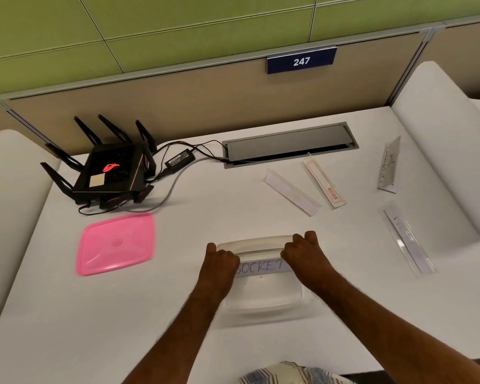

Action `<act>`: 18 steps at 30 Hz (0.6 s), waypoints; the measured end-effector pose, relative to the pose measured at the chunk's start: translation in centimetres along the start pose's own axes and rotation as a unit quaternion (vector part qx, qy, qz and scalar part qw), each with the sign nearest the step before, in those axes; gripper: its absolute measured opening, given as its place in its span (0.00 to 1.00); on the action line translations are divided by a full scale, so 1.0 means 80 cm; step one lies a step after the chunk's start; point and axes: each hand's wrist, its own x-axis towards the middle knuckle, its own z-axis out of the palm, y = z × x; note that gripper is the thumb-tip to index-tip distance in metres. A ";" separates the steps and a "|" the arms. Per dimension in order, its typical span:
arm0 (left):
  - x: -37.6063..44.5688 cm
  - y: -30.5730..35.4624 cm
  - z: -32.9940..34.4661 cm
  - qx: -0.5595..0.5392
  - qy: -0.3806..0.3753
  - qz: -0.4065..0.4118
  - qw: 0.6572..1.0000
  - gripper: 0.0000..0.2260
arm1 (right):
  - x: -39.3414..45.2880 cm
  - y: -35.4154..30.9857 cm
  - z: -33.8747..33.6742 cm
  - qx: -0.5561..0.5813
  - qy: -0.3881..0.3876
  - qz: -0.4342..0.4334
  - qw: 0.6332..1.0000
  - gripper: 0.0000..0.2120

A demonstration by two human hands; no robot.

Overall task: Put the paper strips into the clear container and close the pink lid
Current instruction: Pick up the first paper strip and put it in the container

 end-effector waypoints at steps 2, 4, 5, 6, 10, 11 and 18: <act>-0.001 -0.001 -0.002 0.001 -0.001 0.007 1.000 0.07 | 0.000 0.001 0.003 0.001 0.002 -0.001 1.000 0.17; -0.002 -0.001 -0.003 0.002 0.015 0.018 1.000 0.13 | 0.001 0.002 0.004 0.000 0.007 0.002 1.000 0.18; -0.003 0.000 -0.003 0.003 0.032 0.025 0.999 0.16 | 0.001 0.002 0.005 0.001 0.007 0.006 1.000 0.18; -0.003 0.000 -0.002 0.003 0.049 0.027 0.998 0.17 | 0.001 0.002 0.006 0.004 0.002 0.012 1.000 0.18; 0.000 0.003 -0.004 0.005 0.099 0.026 0.995 0.14 | 0.004 -0.001 0.009 0.051 -0.026 0.027 0.998 0.12; 0.001 0.004 -0.006 0.002 0.122 0.029 0.992 0.12 | 0.005 0.000 0.008 0.075 -0.016 0.039 0.996 0.10; 0.015 0.012 -0.031 -0.150 0.293 -0.016 0.944 0.06 | 0.014 0.029 -0.002 0.291 0.154 0.138 0.934 0.02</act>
